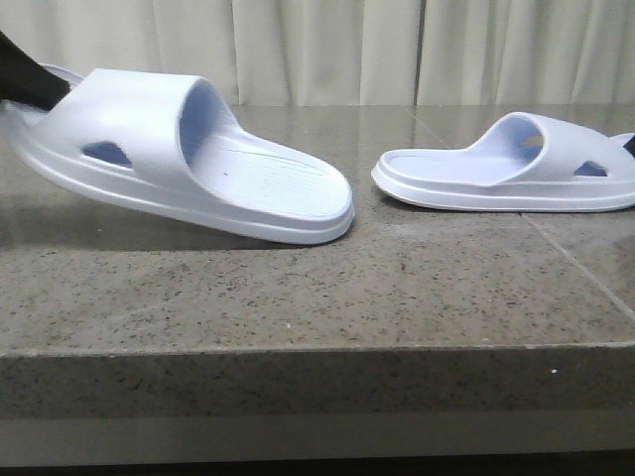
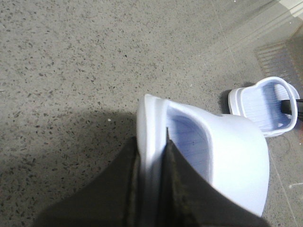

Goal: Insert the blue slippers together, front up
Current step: 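Grasp the heel of the second slipper with the right gripper and lift, then lower the right-held slipper onto the left-held slipper, toes overlapping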

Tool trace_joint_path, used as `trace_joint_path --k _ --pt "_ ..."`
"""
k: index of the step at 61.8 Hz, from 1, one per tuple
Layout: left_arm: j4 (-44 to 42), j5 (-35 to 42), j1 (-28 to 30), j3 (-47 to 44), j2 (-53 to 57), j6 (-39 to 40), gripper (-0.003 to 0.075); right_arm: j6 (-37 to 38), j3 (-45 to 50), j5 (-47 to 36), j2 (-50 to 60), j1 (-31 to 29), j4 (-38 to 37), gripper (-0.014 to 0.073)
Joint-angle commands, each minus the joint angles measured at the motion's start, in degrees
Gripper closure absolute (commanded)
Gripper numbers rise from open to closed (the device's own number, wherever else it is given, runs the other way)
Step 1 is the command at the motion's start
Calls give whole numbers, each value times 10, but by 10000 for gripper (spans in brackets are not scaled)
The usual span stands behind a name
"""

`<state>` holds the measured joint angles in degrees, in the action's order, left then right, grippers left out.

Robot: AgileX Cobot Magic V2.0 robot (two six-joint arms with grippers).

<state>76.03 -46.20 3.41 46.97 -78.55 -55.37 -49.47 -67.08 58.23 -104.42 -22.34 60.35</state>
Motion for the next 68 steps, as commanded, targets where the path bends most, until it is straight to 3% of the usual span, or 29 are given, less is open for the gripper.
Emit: trace_joint_path --k 1,16,29,44,52,59,68 --pt "32 -7 -4 13 16 -1 741 -16 -13 17 21 2 12 641" --pt "32 -7 -4 13 16 -1 741 -16 -13 23 32 0 29 659" --pt "47 -6 -22 13 12 -1 741 -15 -10 57 104 -27 35 659" --pt "106 67 -104 13 -38 -1 741 0 73 53 253 -135 40 659" --pt "138 99 -123 13 -64 -1 741 1 105 78 282 -174 72 660" --pt "146 104 -125 13 -77 -1 741 1 109 114 275 -161 92 660" --pt "147 124 -125 13 -82 -1 741 1 109 92 275 -107 100 660"
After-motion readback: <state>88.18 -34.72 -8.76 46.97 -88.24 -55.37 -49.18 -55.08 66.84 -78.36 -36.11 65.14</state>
